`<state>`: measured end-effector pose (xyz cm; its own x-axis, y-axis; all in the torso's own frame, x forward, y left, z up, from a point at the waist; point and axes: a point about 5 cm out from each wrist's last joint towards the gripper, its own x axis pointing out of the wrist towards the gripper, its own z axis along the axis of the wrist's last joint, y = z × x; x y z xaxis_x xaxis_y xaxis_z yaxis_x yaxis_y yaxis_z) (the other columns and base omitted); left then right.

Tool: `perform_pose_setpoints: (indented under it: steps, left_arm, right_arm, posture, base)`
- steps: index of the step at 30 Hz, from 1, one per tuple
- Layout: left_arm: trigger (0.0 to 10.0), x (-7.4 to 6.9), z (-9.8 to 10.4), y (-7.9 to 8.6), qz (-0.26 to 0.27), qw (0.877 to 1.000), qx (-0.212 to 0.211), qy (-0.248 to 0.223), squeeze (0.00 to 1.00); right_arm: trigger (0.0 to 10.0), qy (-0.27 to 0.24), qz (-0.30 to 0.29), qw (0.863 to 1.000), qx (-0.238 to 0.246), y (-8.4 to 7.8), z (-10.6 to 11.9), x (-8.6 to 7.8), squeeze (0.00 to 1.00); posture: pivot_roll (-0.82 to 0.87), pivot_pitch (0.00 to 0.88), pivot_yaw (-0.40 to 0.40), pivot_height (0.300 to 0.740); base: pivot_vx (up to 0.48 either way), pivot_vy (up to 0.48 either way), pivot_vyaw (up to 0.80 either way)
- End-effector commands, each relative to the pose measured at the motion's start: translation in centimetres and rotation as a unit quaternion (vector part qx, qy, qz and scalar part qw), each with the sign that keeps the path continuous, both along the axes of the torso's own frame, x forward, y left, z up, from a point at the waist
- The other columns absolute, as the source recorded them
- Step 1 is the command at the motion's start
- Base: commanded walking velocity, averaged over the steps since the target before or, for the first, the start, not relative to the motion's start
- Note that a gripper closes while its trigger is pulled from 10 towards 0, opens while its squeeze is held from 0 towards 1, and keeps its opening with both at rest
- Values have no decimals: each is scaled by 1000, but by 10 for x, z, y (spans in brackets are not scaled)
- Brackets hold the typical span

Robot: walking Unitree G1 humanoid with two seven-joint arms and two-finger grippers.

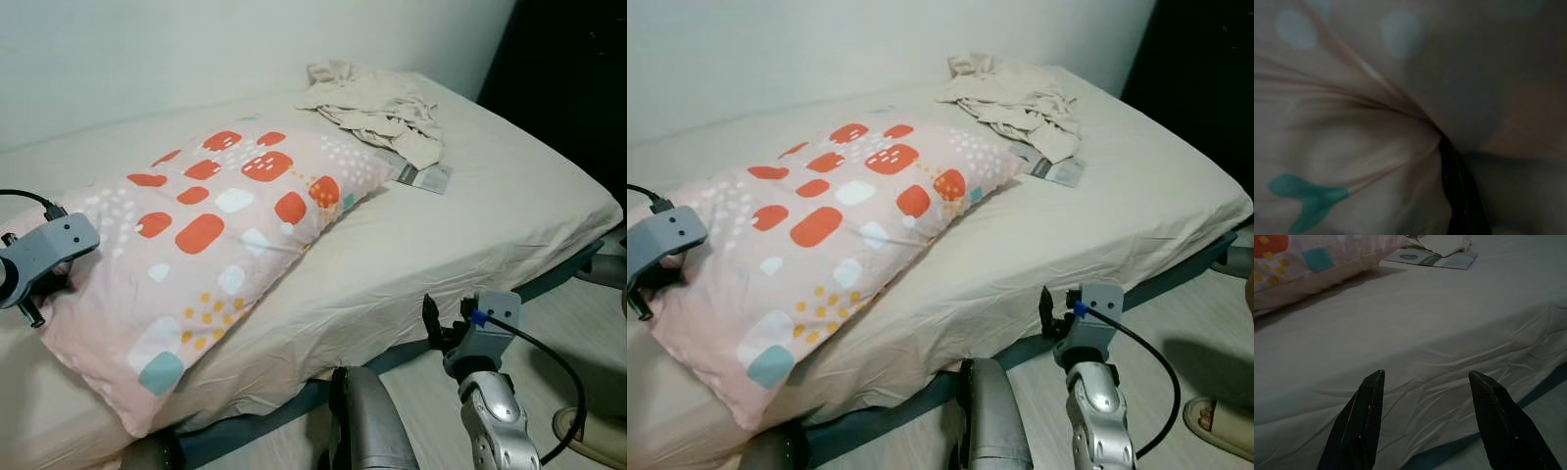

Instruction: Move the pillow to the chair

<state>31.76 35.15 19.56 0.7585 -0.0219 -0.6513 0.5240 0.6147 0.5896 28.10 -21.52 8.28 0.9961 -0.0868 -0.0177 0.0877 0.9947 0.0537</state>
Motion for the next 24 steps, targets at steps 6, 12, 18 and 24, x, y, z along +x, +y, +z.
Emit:
perform_pose_setpoints:
  steps: [6, 12, 18, 24]
  left_arm:
    - [0, 27, -35, -53, 40, 982, -156, -97, 0]
    - [0, 30, -48, -65, 57, 980, -136, -132, 0]
    - [0, 32, -49, -75, 61, 974, -136, -169, 0]
    - [0, 32, -54, -87, 69, 968, -163, -180, 0]
  right_arm:
    - [10000, -18, -33, 999, -20, -18, 29, 29, 0]
    - [10000, -10, -71, 996, -49, -46, 45, 49, 0]
    - [10000, 8, -63, 990, -127, -63, 65, 72, 0]
    - [10000, -5, 1, 995, -95, -54, 81, 88, 0]
  posture:
    - [-34, 134, -23, 536]
    - [-52, 147, -11, 536]
    - [-53, 182, -12, 536]
    - [-45, 220, -20, 536]
  base:
    - [0, 0, 0]
    - [0, 0, 0]
    - [0, 0, 0]
    - [0, 0, 0]
